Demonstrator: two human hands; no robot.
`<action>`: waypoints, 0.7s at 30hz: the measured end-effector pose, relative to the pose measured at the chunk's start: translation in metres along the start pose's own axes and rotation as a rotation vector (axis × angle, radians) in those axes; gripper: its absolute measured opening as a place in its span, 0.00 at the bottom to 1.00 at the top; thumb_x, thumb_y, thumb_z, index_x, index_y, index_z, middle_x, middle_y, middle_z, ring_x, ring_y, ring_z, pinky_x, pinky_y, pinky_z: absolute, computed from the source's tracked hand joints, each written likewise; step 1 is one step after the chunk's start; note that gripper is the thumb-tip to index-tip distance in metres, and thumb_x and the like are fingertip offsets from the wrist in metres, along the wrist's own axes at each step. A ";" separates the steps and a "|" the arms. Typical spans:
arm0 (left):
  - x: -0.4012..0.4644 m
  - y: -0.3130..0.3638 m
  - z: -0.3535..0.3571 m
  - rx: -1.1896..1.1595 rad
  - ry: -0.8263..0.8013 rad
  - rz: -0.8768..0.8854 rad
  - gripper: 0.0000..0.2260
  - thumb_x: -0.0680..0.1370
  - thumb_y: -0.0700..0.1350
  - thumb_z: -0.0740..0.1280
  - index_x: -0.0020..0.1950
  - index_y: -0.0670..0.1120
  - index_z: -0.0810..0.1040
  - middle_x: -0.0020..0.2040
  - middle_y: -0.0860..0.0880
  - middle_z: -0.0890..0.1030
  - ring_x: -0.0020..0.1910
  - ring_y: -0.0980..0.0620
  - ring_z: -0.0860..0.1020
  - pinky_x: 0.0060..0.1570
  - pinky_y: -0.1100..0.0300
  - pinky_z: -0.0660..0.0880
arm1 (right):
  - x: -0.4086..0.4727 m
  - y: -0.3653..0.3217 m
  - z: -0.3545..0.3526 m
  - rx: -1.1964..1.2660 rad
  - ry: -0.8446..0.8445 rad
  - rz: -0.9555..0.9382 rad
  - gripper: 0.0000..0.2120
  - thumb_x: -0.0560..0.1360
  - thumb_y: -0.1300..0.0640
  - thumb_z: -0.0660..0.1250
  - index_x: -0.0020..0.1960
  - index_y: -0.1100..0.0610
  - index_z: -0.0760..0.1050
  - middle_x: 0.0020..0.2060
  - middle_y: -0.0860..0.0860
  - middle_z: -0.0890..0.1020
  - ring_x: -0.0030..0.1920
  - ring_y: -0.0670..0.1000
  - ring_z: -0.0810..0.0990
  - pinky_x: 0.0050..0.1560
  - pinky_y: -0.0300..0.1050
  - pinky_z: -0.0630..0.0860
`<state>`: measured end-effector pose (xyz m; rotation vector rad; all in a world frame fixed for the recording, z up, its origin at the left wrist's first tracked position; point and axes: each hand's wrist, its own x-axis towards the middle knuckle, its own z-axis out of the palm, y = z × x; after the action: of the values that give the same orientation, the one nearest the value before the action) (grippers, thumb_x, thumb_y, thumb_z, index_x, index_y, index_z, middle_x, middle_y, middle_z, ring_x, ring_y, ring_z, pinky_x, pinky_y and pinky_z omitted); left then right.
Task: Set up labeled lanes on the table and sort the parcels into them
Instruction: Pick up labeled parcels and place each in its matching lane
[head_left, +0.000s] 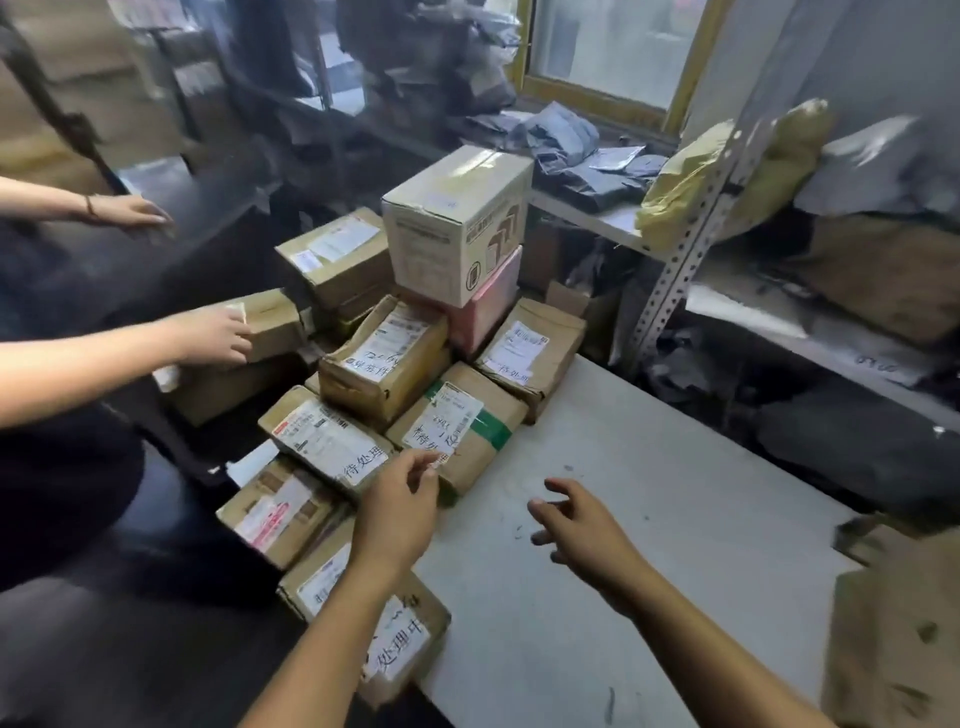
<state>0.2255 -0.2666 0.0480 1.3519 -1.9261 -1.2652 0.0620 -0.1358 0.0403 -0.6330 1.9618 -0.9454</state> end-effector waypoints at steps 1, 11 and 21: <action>0.012 -0.005 0.001 0.034 -0.012 -0.020 0.12 0.81 0.42 0.62 0.62 0.53 0.79 0.59 0.54 0.80 0.58 0.57 0.76 0.47 0.73 0.68 | 0.014 0.002 0.011 0.029 -0.016 0.048 0.26 0.80 0.47 0.64 0.74 0.52 0.64 0.53 0.46 0.80 0.49 0.48 0.84 0.55 0.52 0.80; 0.124 -0.013 0.039 0.573 -0.297 -0.069 0.27 0.77 0.37 0.62 0.76 0.39 0.61 0.77 0.38 0.58 0.75 0.38 0.61 0.71 0.49 0.61 | 0.111 0.002 0.082 0.162 0.023 0.256 0.35 0.80 0.45 0.62 0.81 0.55 0.51 0.74 0.57 0.69 0.69 0.59 0.72 0.68 0.58 0.72; 0.157 -0.025 0.048 0.741 -0.314 -0.148 0.27 0.76 0.38 0.61 0.75 0.38 0.59 0.71 0.36 0.67 0.70 0.35 0.64 0.69 0.48 0.63 | 0.132 0.004 0.086 0.362 0.011 0.199 0.18 0.83 0.55 0.58 0.73 0.50 0.66 0.63 0.48 0.77 0.57 0.49 0.77 0.59 0.49 0.76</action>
<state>0.1361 -0.3910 -0.0159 1.7356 -2.7261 -0.8816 0.0670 -0.2610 -0.0558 -0.2226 1.7628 -1.1409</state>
